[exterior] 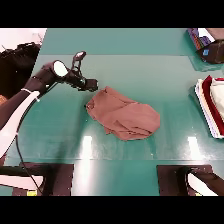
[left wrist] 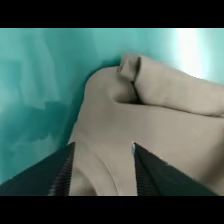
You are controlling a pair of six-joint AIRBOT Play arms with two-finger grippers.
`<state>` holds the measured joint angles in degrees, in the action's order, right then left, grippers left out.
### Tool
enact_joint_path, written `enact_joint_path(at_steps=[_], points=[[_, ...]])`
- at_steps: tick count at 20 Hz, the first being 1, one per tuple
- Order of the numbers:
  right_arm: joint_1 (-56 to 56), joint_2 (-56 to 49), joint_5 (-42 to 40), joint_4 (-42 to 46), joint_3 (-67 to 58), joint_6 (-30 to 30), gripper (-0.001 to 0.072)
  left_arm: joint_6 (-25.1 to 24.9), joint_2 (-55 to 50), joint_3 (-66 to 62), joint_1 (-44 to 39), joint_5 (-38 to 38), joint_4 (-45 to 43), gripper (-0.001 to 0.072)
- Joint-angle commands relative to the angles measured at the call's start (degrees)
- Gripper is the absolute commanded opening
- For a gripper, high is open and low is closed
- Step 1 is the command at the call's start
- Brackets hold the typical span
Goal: Fold the shirts.
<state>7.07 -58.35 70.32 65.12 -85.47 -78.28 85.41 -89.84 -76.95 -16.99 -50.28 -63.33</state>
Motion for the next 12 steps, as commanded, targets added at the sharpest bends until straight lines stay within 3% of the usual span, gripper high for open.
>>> enact_joint_path(at_steps=[1, 5, 7, 8, 12], points=[[0.0, 0.8, -0.3, 0.0, 4.7, 0.0, 0.0022, -4.4, -5.3, 0.7, -0.1, 1.7, 5.7, 0.0438], [-0.1, 0.8, -0.1, 1.1, 8.5, -0.1, 0.0023, -6.8, -6.2, 0.6, -1.8, 4.8, 5.5, 0.0413], [-0.9, 0.8, 0.8, 1.0, 10.5, -0.1, 0.0022, -6.8, -6.2, 0.6, -1.7, 5.0, 5.5, 0.0199], [-1.9, 0.8, 1.6, 1.0, 11.7, -0.1, 0.0022, -6.8, -6.2, 0.4, -1.6, 4.2, 5.2, 0.0037], [-8.6, 0.8, 5.4, 0.4, 21.0, -0.1, 0.0031, -6.8, -6.1, -5.9, 1.1, -3.5, 5.0, 0.0023]])
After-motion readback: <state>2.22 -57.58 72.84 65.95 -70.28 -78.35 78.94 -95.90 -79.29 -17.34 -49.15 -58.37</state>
